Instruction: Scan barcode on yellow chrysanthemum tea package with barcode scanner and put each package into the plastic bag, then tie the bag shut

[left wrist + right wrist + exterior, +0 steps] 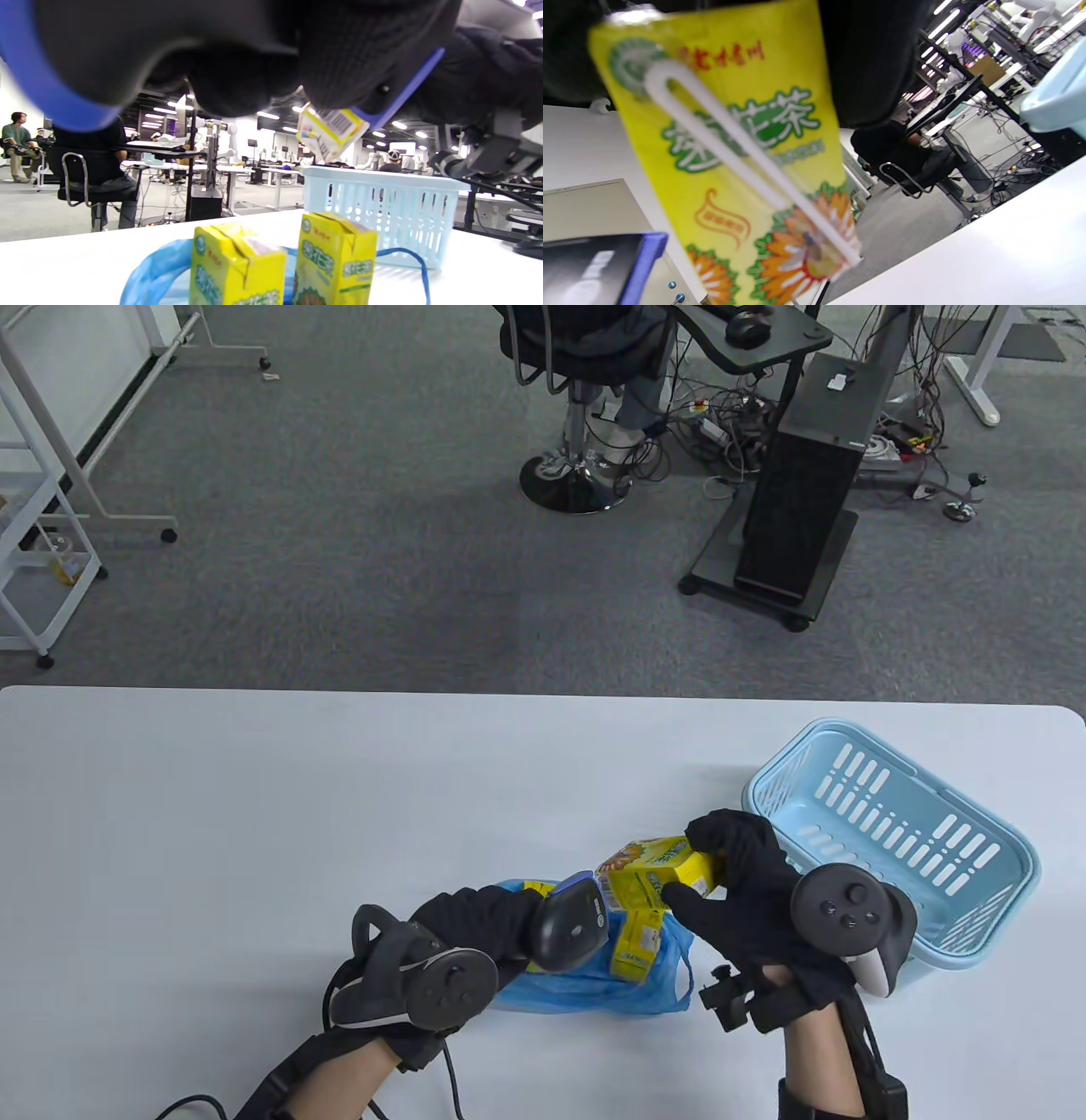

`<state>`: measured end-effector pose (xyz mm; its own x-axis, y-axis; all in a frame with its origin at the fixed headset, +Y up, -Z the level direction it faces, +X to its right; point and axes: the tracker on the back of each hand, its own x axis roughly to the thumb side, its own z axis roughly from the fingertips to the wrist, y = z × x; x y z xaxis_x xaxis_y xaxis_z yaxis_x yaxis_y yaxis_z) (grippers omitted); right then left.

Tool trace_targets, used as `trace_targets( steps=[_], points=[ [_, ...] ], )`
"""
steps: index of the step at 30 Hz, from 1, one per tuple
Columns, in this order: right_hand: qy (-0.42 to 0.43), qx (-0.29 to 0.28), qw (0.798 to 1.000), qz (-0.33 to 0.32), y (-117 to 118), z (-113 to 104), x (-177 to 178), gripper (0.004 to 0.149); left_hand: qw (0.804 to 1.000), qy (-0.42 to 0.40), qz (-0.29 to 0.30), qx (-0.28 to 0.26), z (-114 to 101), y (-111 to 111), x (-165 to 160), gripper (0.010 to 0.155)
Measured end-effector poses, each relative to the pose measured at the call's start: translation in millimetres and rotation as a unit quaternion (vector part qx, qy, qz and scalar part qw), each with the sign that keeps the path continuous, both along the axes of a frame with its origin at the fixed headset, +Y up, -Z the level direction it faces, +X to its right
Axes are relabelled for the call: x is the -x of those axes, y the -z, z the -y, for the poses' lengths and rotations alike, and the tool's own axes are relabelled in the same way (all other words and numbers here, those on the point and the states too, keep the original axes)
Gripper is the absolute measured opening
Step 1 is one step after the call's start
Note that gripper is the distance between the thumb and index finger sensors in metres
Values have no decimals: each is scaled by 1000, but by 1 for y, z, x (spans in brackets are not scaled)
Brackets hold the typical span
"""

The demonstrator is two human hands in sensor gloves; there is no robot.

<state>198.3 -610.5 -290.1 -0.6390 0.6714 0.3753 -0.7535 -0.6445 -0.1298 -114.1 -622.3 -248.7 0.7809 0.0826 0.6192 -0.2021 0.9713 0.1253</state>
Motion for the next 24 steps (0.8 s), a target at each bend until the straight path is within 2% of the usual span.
trace_targets(
  steps=[13,18,24],
  points=[
    [-13,-14,1000,-10,-3,-3,8,77,1000,14,-7,22,3,5,2,58],
    [-32,-20,999,-12,-2,-2,13,78,999,-8,-6,42,1,10,11,57],
    [-60,-24,997,-30,1,7,30,77,997,-27,-40,59,-4,18,31,59]
  ],
)
